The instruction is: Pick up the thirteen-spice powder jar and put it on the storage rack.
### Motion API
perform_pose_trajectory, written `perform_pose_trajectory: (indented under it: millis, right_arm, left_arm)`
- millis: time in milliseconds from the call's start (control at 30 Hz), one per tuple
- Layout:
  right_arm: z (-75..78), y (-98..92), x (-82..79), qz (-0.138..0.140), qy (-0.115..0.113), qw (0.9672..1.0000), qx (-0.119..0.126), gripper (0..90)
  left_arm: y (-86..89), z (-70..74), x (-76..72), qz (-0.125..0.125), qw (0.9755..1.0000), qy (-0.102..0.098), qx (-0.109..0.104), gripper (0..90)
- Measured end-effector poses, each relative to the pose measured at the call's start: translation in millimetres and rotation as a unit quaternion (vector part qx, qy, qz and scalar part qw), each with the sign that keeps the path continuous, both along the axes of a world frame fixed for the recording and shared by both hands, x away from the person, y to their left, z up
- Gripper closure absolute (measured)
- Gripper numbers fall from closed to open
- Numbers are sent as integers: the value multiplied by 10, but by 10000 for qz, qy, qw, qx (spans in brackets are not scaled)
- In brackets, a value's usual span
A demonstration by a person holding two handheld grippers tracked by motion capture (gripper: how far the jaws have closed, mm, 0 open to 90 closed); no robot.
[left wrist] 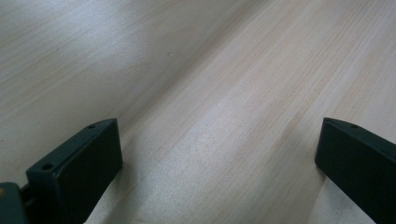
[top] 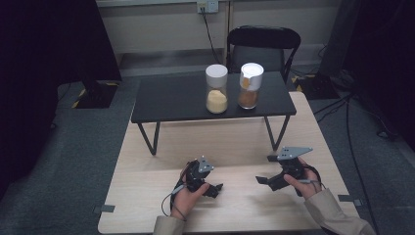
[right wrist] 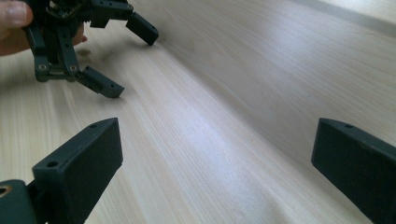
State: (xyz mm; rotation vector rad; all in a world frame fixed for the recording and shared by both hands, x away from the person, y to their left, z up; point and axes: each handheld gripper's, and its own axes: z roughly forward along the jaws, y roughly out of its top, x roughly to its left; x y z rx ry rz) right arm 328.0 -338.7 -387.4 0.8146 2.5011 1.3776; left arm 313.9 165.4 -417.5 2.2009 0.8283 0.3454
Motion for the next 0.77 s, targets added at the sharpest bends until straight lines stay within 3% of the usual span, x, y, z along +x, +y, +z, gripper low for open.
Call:
perform_pose_trajectory:
  millis: [367,767]
  right_arm:
    - [-102,-39,-19,28,-56,9999,-143,11]
    - [-137,23,9,102,14,9980,-626,13]
  left_arm:
    - [0,0,0,-1,10000,0,1,0]
    - [0,0,0,1,10000,1,0,0]
